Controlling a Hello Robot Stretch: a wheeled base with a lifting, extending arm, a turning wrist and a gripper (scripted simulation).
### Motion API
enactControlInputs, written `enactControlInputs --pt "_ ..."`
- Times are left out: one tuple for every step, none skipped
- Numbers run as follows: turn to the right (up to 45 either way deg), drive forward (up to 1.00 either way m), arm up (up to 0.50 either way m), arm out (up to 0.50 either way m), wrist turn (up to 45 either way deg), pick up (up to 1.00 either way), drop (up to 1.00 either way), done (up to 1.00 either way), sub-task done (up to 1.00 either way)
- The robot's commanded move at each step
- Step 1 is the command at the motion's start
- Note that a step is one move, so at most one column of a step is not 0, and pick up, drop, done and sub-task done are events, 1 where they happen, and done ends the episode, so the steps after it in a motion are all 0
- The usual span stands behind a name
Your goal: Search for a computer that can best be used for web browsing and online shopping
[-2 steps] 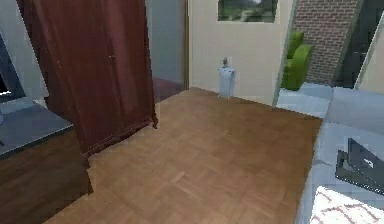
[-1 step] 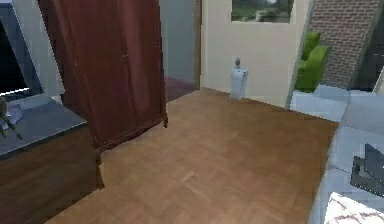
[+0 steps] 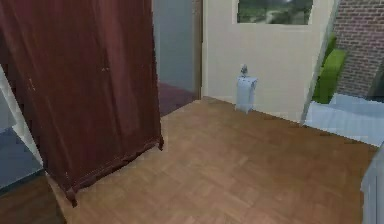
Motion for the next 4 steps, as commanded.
enactControlInputs --pt "33.0 0.0 0.0 0.0 0.0 0.0 0.0 0.0 0.0" --pt "3.0 0.0 0.0 0.0 0.0 0.0 0.0 0.0 0.0" --pt "-45.0 0.0 0.0 0.0 0.0 0.0 0.0 0.0 0.0" --pt "-45.0 0.0 0.0 0.0 0.0 0.0 0.0 0.0 0.0"
